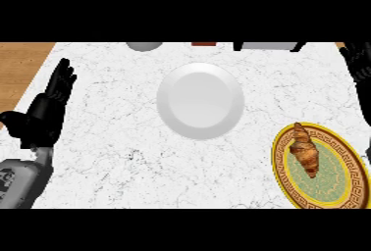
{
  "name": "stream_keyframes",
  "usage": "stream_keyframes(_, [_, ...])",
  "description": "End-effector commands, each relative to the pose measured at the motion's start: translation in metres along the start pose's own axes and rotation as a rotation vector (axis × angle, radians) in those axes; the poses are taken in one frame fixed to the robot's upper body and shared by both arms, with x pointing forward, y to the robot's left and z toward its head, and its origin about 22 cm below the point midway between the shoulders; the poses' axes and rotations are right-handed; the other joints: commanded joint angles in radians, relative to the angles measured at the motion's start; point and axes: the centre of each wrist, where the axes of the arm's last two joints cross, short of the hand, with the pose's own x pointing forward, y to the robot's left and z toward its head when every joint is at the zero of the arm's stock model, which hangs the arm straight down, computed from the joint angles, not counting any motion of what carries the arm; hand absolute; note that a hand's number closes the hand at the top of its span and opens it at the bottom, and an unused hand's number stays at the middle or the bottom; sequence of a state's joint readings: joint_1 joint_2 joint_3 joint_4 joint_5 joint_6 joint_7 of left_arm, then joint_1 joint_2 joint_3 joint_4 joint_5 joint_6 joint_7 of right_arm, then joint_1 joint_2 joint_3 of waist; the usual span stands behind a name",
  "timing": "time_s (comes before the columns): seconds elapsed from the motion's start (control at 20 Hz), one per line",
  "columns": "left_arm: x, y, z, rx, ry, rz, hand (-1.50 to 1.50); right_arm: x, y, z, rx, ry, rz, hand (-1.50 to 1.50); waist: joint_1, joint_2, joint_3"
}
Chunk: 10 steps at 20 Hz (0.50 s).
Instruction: Pick the croissant from the plate and place it in the plate
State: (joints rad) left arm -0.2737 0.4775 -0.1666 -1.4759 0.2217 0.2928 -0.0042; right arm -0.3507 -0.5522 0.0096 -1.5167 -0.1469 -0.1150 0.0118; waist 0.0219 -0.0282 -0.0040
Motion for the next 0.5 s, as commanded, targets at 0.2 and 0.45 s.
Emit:
stream_keyframes(0.2, [-0.051,-0.003,0.04,-0.057,0.104,0.026,0.0,-0.022,0.1,0.007,-0.016,0.117,-0.082,1.5,-0.005,0.031,0.003])
stream_keyframes(0.45, [-0.071,0.0,0.051,-0.093,0.193,0.079,0.0,-0.059,0.094,0.038,-0.381,-0.023,0.247,-1.5,-0.024,0.037,0.004])
